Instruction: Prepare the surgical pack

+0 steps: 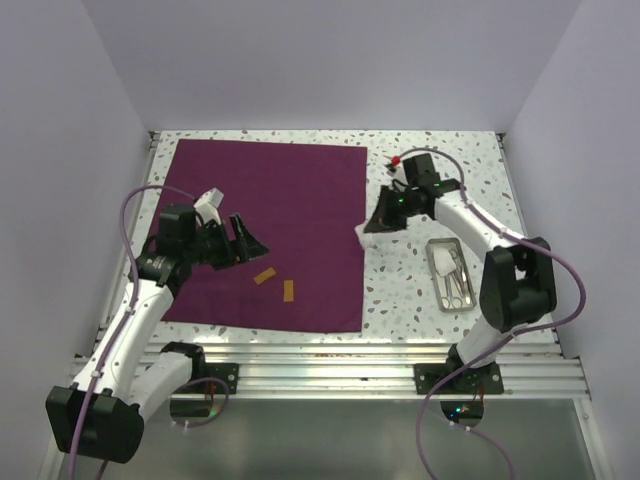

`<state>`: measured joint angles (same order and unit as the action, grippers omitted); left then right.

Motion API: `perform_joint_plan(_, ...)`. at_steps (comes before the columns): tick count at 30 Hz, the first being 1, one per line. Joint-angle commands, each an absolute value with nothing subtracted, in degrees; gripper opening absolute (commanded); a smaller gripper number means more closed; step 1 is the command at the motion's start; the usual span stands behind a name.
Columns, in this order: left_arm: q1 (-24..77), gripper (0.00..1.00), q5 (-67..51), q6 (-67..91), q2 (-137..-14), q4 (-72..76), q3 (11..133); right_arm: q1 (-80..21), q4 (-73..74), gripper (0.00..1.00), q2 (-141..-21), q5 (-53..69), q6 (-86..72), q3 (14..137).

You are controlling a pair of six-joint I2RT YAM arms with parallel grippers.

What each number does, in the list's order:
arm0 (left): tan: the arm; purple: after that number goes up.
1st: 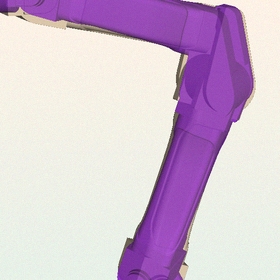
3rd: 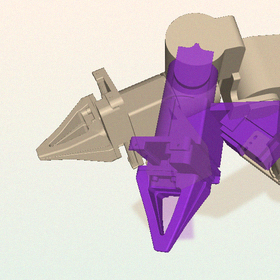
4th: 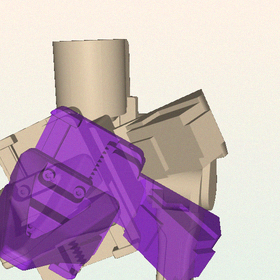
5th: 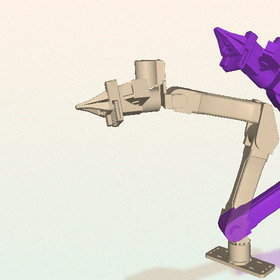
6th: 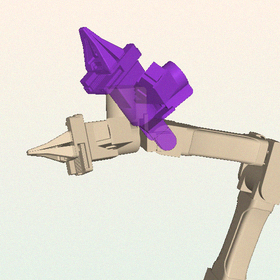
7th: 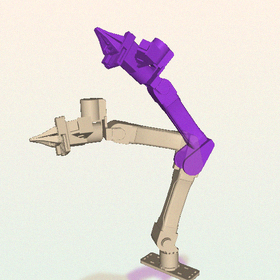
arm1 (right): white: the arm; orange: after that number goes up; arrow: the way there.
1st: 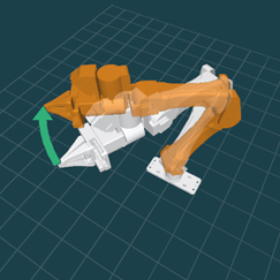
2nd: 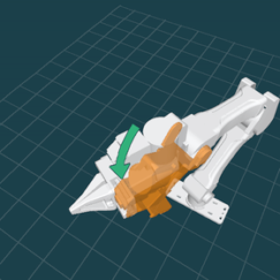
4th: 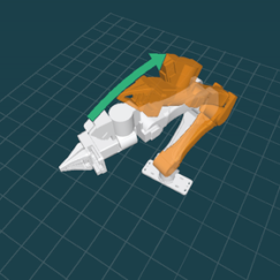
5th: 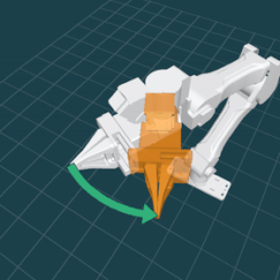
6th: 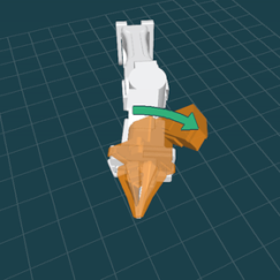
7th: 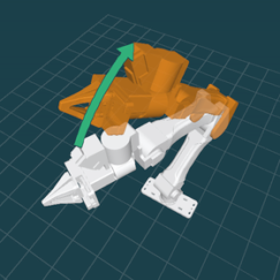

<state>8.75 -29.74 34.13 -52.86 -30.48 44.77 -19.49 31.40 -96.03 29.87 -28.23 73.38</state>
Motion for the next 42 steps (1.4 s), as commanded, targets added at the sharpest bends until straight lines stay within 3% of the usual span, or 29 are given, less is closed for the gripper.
perform_joint_plan(1,8.6,0.79,-24.9,26.9,-53.3,-35.1,46.8,-12.1,43.2,0.0,-89.8,16.5,-16.1,69.4)
perform_joint_plan(12,6.5,0.79,-25.4,21.0,-54.9,-32.0,44.6,9.9,53.9,0.0,-94.6,22.5,10.0,70.7)
perform_joint_plan(21,5.6,0.78,-27.8,21.5,-57.8,-29.8,45.2,11.2,55.5,0.0,-104.4,24.9,12.8,74.8)
perform_joint_plan(36,4.2,0.78,-29.1,22.3,-59.3,-28.8,44.1,14.6,53.8,0.0,-109.9,20.2,11.9,76.1)
perform_joint_plan(38,4.0,0.77,-28.8,22.3,-59.3,-29.1,44.0,14.6,53.9,0.04,-110.7,19.1,11.6,76.9)
perform_joint_plan(42,3.8,0.77,-28.8,22.8,-59.8,-29.0,44.3,14.6,54.1,0.23,-111.2,16.8,9.9,78.5)
